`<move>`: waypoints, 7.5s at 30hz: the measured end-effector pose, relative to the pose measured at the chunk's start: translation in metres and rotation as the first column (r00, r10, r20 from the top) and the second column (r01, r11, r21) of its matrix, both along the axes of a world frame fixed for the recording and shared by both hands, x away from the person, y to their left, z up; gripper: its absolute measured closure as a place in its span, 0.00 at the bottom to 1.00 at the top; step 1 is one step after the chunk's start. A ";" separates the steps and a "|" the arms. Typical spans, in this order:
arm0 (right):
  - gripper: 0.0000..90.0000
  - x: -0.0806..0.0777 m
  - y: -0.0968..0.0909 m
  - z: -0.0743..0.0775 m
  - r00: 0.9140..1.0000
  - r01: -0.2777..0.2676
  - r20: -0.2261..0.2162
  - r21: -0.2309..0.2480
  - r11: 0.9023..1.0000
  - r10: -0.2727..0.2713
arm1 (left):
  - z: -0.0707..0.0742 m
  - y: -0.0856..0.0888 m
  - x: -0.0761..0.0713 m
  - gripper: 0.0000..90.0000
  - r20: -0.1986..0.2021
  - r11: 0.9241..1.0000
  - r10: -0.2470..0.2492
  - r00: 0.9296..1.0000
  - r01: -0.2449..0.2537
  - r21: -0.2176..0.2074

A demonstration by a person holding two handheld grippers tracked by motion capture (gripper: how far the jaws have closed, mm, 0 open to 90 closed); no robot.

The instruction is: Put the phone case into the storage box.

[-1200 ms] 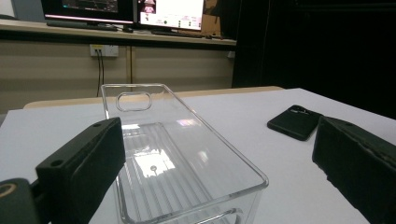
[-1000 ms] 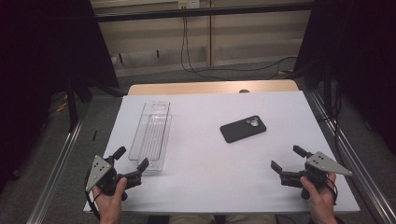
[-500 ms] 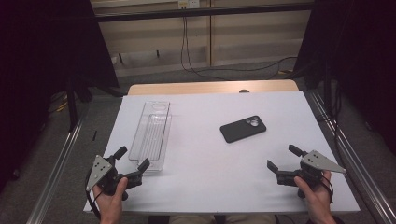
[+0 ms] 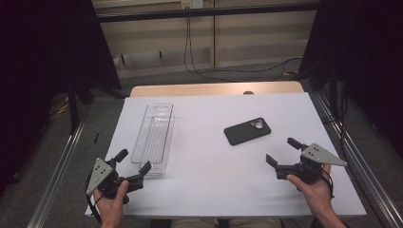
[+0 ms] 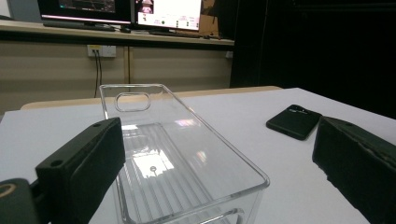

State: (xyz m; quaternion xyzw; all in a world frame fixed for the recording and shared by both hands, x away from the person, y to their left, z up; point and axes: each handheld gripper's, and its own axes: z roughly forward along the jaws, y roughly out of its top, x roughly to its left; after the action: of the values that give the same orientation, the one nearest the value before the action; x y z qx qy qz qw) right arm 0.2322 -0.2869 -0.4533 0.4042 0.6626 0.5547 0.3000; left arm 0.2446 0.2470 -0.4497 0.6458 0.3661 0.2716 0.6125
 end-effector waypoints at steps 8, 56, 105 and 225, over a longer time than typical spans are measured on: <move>0.00 0.011 0.011 0.006 0.999 -0.021 0.026 0.000 1.000 0.021 | 0.000 0.000 -0.001 0.03 0.004 1.000 -0.008 1.000 0.008 0.000; 0.07 0.103 0.055 0.022 0.995 0.018 0.102 -0.093 0.995 -0.009 | 0.001 -0.002 -0.001 0.03 0.004 1.000 -0.017 1.000 0.017 -0.004; 0.92 0.177 0.074 0.014 0.999 -0.033 -0.009 -0.056 0.998 0.033 | 0.000 -0.002 0.001 0.03 -0.001 1.000 -0.027 1.000 0.027 0.004; 1.00 0.216 0.098 0.000 0.662 -0.374 -0.746 -0.239 0.896 0.078 | -0.001 -0.002 0.001 0.03 -0.011 1.000 -0.021 1.000 0.021 0.009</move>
State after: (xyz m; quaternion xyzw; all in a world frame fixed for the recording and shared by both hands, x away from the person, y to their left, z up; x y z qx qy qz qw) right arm 0.4479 -0.1888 -0.4535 0.4364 0.8645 0.2488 0.0146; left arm 0.2457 0.2446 -0.4506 0.6539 0.3616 0.2633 0.6102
